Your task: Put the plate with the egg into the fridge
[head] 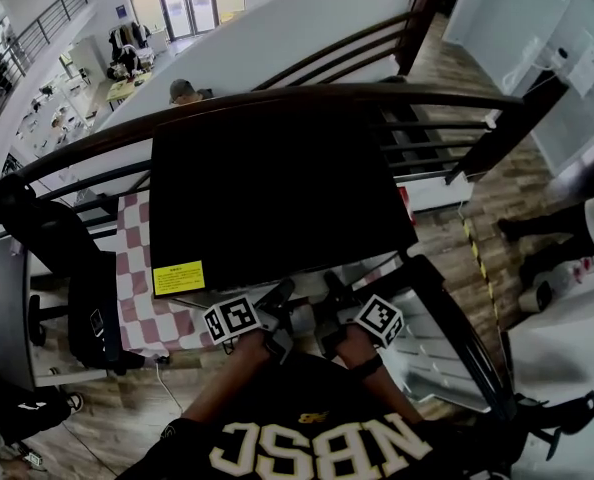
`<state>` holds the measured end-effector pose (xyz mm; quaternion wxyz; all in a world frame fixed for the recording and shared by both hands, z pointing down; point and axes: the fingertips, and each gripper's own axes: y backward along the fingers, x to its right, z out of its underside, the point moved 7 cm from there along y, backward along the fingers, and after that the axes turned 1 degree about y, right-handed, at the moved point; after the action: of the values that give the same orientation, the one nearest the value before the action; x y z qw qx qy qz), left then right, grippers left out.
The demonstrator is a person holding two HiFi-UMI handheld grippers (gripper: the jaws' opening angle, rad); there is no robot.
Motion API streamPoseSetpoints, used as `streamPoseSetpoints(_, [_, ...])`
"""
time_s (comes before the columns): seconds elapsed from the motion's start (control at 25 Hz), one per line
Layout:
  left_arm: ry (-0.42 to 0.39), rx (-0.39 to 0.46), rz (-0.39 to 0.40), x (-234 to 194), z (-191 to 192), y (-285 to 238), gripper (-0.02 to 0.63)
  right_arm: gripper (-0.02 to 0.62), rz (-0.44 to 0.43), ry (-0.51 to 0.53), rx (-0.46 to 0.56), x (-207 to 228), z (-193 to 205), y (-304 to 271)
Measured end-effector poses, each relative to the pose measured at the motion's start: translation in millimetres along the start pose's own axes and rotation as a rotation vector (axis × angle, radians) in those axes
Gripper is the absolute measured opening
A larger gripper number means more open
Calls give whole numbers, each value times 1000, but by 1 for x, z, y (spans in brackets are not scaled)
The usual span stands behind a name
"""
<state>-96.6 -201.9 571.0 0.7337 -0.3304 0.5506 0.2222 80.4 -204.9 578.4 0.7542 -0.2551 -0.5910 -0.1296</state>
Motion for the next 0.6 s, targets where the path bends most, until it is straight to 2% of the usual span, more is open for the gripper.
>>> streamPoseSetpoints(0.08, [-21, -14, 14, 2, 4, 1, 49, 75, -10, 40, -26, -2, 1, 0])
streamPoseSetpoints(0.16, [-22, -30, 37, 3, 10, 2, 95, 150, -24, 71, -52, -4, 3, 1])
streamPoseSetpoints(0.24, [-23, -36, 55, 3, 15, 4, 124, 196, -34, 96, -61, -7, 6, 2])
streamPoseSetpoints(0.36, [-60, -25, 61, 5, 21, 11, 128, 224, -34, 140, -65, -9, 9, 8])
streamPoseSetpoints(0.6, [-158, 16, 50, 11, 28, 24, 140, 230, -39, 174, -64, -4, 11, 28])
